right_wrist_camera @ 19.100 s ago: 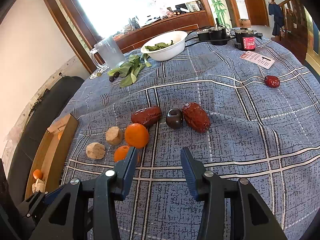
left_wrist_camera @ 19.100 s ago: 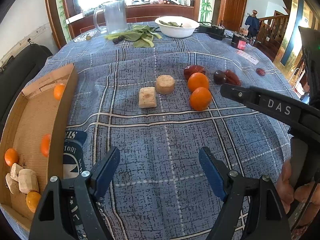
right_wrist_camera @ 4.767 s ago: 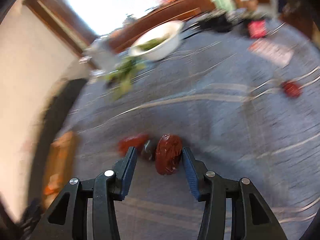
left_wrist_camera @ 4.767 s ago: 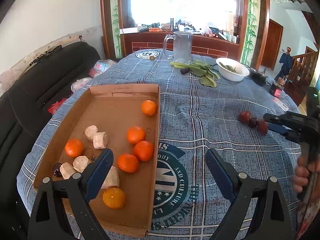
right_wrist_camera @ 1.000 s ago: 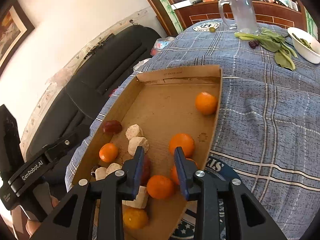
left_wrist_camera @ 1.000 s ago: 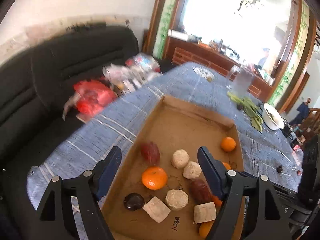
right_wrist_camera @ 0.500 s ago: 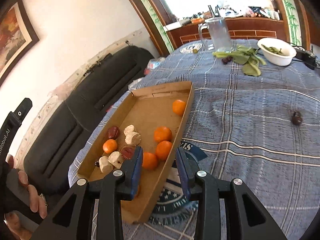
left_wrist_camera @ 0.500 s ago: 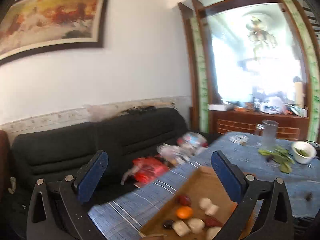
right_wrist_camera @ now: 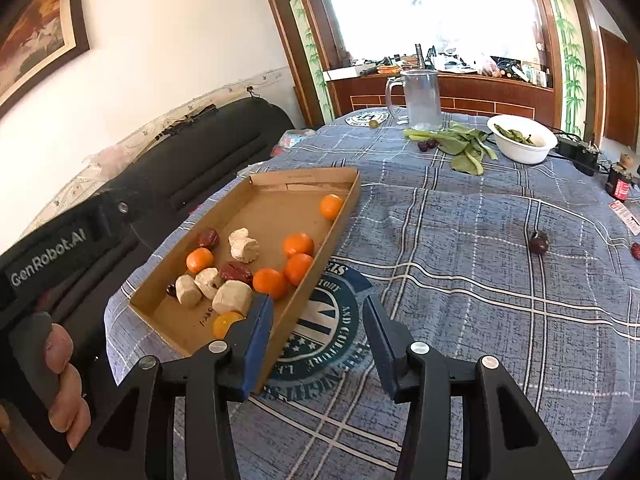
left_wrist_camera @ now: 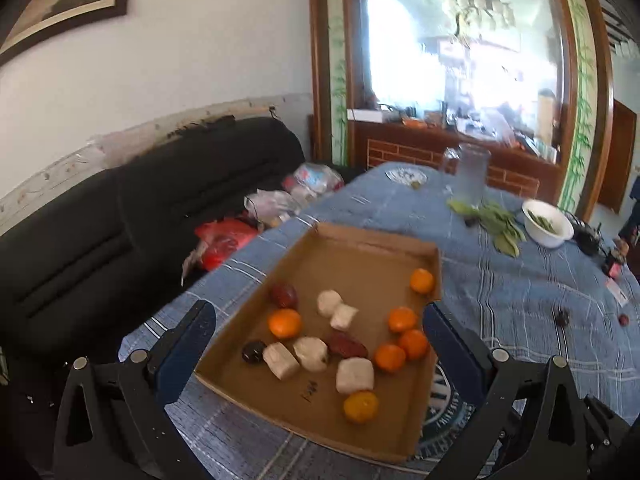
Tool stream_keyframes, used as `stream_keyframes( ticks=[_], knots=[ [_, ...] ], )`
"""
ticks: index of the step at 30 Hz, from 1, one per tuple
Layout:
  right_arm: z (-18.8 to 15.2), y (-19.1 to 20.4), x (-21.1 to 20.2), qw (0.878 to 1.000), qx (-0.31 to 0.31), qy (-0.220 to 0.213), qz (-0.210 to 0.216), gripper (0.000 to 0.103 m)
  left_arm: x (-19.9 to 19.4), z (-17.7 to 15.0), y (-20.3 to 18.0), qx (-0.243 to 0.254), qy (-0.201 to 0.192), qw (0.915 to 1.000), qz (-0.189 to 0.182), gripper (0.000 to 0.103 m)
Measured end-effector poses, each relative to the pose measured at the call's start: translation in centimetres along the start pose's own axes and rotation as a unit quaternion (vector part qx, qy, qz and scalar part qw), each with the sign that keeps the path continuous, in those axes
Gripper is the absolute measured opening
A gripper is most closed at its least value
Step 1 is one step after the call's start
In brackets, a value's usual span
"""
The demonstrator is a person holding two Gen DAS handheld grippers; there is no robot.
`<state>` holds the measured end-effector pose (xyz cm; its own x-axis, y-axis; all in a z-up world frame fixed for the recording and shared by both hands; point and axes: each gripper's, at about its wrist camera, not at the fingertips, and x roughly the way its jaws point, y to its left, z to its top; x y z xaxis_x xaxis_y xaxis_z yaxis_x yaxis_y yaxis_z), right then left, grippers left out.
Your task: Organize fruits
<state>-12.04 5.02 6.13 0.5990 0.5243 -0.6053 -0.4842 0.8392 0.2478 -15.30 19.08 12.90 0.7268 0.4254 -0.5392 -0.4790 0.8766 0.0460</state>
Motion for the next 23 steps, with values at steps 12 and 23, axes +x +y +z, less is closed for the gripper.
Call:
stream_keyframes(
  ticks=[12, 23],
  knots=[
    [-0.7, 1.3, 0.4, 0.999, -0.033, 0.002, -0.024, 0.055, 1.6, -1.0, -0.2, 0.000, 0.046, 0.9987, -0.020, 0.103],
    [-1.0, 2.8, 1.9, 0.999, -0.046, 0.021, -0.018, 0.055, 3.4, -1.8, 1.4, -0.010, 0.077, 0.9969, -0.005, 0.103]
  ],
)
